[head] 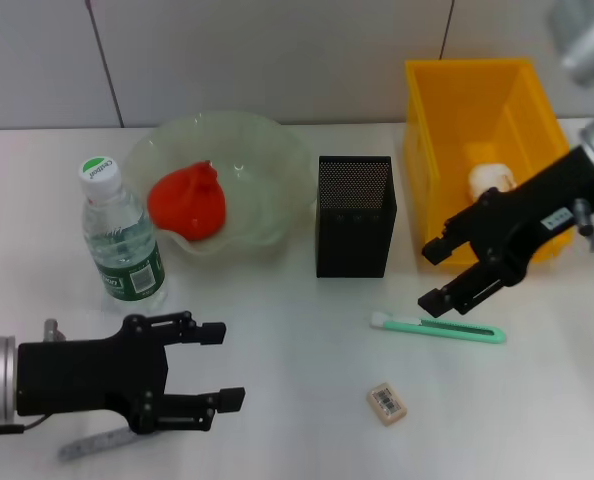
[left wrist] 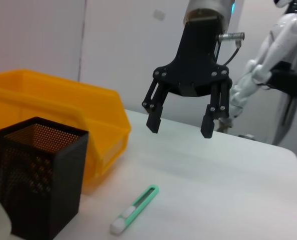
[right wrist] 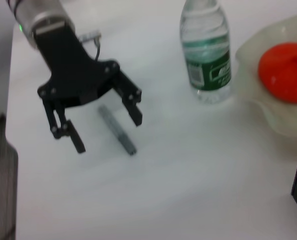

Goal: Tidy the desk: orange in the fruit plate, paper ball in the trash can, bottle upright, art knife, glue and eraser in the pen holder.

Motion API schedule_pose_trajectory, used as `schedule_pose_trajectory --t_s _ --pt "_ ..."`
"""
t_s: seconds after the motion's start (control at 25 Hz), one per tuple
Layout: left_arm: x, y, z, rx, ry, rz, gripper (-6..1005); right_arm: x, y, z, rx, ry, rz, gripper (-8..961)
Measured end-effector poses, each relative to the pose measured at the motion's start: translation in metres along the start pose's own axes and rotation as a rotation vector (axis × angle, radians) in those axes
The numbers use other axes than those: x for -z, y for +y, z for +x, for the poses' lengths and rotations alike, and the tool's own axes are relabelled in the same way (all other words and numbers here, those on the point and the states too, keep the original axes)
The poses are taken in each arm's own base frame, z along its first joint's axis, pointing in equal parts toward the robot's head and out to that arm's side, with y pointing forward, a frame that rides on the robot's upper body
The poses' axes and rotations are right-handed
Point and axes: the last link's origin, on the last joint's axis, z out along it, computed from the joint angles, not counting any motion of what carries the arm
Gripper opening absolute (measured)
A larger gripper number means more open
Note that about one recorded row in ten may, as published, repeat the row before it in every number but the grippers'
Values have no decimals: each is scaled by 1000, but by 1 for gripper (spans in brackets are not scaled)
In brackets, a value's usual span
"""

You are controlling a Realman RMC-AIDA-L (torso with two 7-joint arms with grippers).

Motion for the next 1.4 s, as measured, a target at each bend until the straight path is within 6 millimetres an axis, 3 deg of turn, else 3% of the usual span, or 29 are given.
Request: schedule_pose_trajectory --t_s 0.2,0.48,0.8,1.4 --pt "-2 4 -7 31 12 6 809 -13 0 -23 77 155 25 770" --pt "-4 9 -13 33 36 3 809 -40 0 -35 172 291 83 770" --pt "-4 11 -16 36 47 10 809 -65 -1 -34 215 353 140 770" --pt "-3 11 -17 41 50 13 808 -90 -8 -21 228 389 179 770"
